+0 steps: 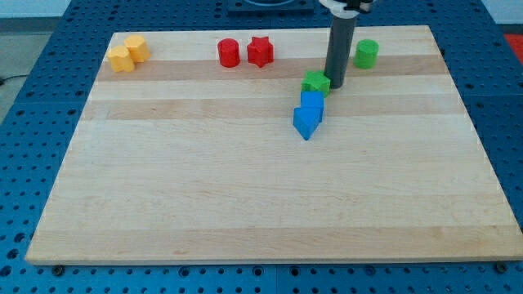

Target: Slide the green circle to the top of the green star

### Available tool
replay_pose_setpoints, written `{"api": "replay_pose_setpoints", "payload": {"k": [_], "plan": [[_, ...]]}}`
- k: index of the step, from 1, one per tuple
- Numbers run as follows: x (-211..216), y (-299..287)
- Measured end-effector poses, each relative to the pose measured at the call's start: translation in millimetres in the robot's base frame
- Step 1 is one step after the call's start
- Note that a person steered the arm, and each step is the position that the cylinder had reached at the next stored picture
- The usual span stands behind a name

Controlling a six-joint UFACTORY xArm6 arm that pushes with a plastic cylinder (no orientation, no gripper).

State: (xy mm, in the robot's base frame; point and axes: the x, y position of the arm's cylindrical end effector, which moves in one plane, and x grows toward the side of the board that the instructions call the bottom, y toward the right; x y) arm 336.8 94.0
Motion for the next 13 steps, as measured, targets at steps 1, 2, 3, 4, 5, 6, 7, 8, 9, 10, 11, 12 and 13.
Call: {"api": "replay_pose_setpoints", "payload": {"k": [1, 2, 3, 4, 5, 6, 7, 8, 9, 10, 11, 12, 13], "plan": [[-3.8, 18.7], [-9.8, 61.3], [-32.1, 93.5], [-51.0, 105.6], [-65.3, 119.1], [-66.6, 104.2], [-66.2, 70.6], [-66.2, 39.3], [-50.3, 11.7], [-59.8, -1.6], [-81.1, -5.9], [-106.5, -14.7], [-97.7, -23.0]]}}
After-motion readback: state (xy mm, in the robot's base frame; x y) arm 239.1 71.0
